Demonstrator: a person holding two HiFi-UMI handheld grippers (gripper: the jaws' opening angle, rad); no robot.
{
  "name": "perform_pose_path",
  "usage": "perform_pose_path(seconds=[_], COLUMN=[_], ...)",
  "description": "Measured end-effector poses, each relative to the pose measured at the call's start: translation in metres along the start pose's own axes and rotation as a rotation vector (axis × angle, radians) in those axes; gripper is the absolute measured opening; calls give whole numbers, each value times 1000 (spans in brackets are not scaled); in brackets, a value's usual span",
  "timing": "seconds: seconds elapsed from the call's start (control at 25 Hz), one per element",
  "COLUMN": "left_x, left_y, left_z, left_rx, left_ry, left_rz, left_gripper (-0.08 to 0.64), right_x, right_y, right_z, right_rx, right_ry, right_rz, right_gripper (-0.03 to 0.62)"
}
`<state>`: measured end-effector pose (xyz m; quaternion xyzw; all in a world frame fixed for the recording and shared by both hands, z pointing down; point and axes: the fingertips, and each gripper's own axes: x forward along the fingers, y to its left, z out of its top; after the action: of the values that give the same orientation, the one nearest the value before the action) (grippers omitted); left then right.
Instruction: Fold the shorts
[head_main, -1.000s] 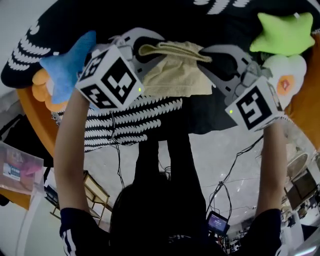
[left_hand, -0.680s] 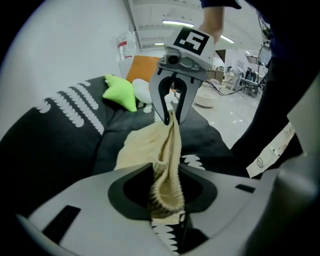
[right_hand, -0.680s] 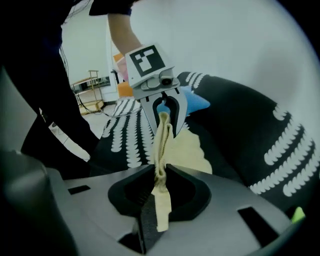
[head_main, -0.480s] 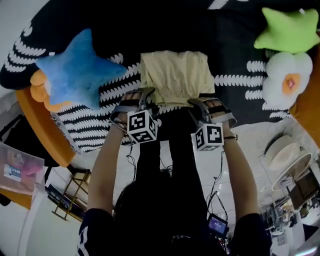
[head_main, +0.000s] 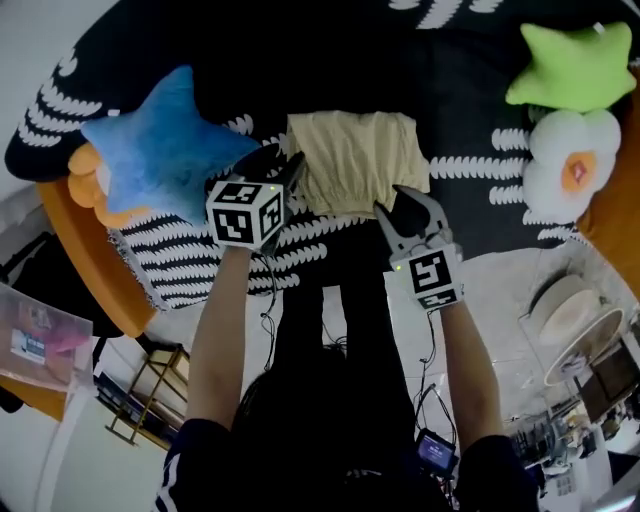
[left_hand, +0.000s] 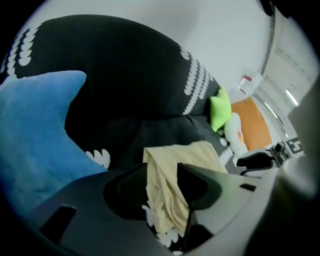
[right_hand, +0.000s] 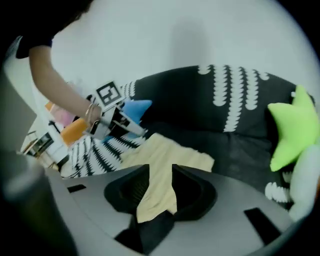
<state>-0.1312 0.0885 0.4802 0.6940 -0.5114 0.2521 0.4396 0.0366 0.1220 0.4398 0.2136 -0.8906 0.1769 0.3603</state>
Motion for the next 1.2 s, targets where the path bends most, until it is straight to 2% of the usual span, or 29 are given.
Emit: perform_pose_path(seconds=[0.08, 0.16, 0.2, 0.36, 0.48, 0.56, 0.64, 0.8, 0.88, 0.96, 1.12, 1.2], left_x=[7, 19, 26, 50, 60, 66, 68, 65, 63, 57, 29, 8], left_y=[15, 22, 23, 28, 31, 34, 36, 36, 35, 35, 25, 21], left_z=[22, 33, 34, 21, 10, 2, 0, 1, 3, 9, 24, 37], left_rx=[-98, -167, -198, -295, -354, -379, -363, -323, -348, -379, -365, -374], left_ry=[-30, -14, 6, 108, 158, 185, 197, 213, 195, 149, 46, -31], left_rz=[15, -4, -13, -5, 15, 29, 23, -20, -43, -68, -139, -176], left_gripper=[146, 144, 143, 140, 120, 75, 63, 25, 13, 11, 9, 8], right_x=[3, 19, 29, 63, 74, 77, 76, 70, 68, 60, 29, 6], right_y=[-49, -89, -104, -118, -116, -119, -121, -124, -124, -123, -110, -106], right_z=[25, 36, 37, 18, -2, -8, -8, -16, -13, -4, 24, 44], right_rx=[48, 87, 107, 158, 197, 275, 385, 568, 669, 793, 984, 1049], right_ry=[-33, -3, 30, 223, 327, 321, 287, 265, 234, 163, 3, -119], right_rz=[-120, -205, -222, -187, -193, -207, -201, -177, -136, -53, 229, 371], right_gripper=[119, 103, 104, 154, 129, 89, 66, 77, 39, 32, 31, 31])
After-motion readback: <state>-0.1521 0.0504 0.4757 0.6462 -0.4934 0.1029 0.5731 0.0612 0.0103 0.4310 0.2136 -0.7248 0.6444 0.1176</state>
